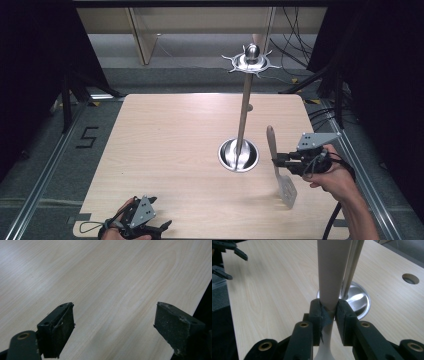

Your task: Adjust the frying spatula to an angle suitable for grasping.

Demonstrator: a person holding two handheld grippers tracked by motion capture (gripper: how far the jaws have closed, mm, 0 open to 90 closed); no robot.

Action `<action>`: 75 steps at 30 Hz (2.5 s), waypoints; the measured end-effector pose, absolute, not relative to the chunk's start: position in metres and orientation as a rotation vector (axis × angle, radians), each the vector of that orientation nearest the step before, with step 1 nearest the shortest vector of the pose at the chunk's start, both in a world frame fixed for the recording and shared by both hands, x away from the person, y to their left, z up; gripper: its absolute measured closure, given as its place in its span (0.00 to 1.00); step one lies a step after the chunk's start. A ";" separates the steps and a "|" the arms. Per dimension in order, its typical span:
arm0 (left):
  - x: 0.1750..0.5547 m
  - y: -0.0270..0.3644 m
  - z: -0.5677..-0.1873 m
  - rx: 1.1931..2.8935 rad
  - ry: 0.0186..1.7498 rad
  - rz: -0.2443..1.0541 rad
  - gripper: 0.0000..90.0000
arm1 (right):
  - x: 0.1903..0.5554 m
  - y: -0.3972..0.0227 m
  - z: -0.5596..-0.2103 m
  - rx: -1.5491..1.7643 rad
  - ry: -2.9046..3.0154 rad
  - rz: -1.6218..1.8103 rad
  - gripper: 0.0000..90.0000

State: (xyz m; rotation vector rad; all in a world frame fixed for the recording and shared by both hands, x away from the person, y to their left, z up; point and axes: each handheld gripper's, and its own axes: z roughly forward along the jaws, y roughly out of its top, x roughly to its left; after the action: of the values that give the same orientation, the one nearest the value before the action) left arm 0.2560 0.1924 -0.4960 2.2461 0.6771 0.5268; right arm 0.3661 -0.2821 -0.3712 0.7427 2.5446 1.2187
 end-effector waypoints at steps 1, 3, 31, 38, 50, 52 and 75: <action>0.256 0.192 -0.496 2.241 0.678 0.528 0.17 | 0.368 -0.283 -0.368 0.759 2.517 1.234 0.85; 0.256 0.192 -0.496 2.249 0.673 0.530 0.17 | 0.368 -0.282 -0.367 0.765 2.516 1.244 0.85; 0.256 0.193 -0.495 2.242 0.673 0.526 0.17 | 0.396 -0.279 -0.316 0.761 2.403 1.363 0.85; 0.256 0.193 -0.495 2.240 0.676 0.527 0.17 | 0.399 -0.279 -0.308 0.769 2.410 1.344 0.85; 0.256 0.193 -0.495 2.240 0.675 0.527 0.17 | 0.405 -0.279 -0.296 0.763 2.383 1.333 0.85; 0.256 0.193 -0.495 2.241 0.675 0.527 0.17 | 0.406 -0.277 -0.292 0.768 2.370 1.334 0.85; 0.256 0.193 -0.495 2.233 0.683 0.524 0.17 | 0.426 -0.266 -0.272 0.798 2.337 1.312 0.85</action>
State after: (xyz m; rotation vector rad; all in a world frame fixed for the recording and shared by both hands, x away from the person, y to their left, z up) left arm 0.2555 0.1927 -0.4954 2.2325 0.6827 0.5236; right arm 0.4257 -0.2663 -0.2724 0.7980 2.3374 1.3118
